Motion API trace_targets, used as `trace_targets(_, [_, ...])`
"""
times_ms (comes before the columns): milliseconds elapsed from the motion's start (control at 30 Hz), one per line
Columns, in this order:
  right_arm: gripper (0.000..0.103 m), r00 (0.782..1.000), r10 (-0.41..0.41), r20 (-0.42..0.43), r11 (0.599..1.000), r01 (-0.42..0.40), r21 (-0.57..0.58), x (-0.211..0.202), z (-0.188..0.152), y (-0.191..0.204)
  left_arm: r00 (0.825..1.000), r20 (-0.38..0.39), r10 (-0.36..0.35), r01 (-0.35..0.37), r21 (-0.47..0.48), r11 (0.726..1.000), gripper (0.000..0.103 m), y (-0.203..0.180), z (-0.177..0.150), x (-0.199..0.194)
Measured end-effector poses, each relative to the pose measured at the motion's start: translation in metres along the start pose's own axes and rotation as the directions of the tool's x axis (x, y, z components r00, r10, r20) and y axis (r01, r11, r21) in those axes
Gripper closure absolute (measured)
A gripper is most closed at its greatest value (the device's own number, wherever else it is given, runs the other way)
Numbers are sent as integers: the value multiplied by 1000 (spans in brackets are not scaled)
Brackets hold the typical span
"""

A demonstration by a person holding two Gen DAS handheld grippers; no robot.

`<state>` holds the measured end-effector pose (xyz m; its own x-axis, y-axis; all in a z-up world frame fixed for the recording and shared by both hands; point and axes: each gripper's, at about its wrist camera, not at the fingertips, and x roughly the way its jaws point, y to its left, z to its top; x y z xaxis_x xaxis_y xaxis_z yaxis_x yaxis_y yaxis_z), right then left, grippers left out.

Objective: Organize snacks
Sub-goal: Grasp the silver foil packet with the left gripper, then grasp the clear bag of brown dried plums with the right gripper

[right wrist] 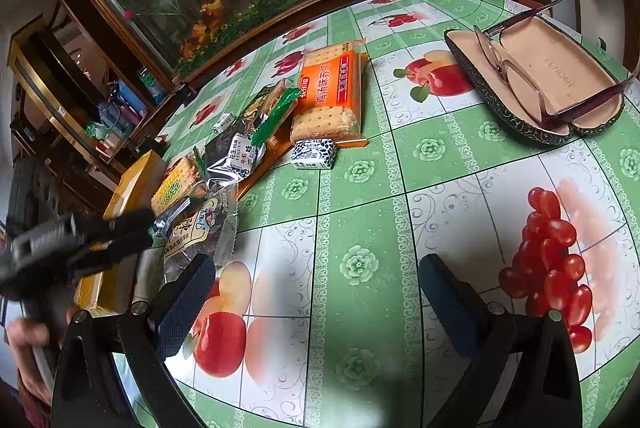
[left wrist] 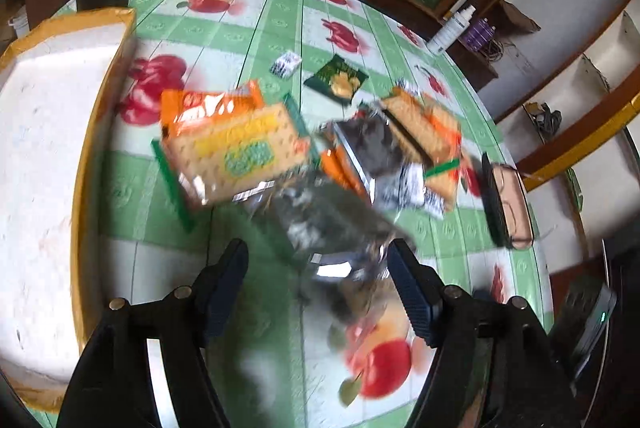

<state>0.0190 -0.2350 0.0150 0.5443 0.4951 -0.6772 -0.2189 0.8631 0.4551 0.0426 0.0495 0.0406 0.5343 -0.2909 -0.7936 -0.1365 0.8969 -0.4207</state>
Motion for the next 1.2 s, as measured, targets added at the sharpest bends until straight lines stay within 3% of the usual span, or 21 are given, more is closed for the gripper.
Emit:
trace_targets(33, [0,1000,0,0,1000,0,0,0,0,0,1000,-6,9,-9,8,1000,16,-5,5,5])
trace_targets(67, [0,1000,0,0,1000,0,0,0,0,0,1000,-18,25,-25,12,1000,13,-8,8,10])
trace_targets(267, [0,1000,9,2,1000,-9,6,-1,0,-1,991,-83,105,-102,35,994,13,-21,19,44])
trace_targets(467, [0,1000,30,-3,1000,-30,3,-2,-3,0,992,-47,113,-110,68,992,35,-19,3,44])
trace_targets(567, [0,999,41,-13,999,-41,-11,0,-3,4,995,-34,95,-91,90,992,40,-9,-18,28])
trace_targets(800, [0,996,74,-49,995,-77,-60,5,-6,14,995,3,95,-95,157,983,41,3,-63,-1])
trace_targets(1000, [0,990,113,-90,987,-122,-108,12,-8,25,992,60,109,-118,182,976,44,2,-74,-5])
trace_targets(1200, [0,987,125,-103,983,-137,-123,13,-11,28,998,42,49,-56,190,980,44,6,-89,-17])
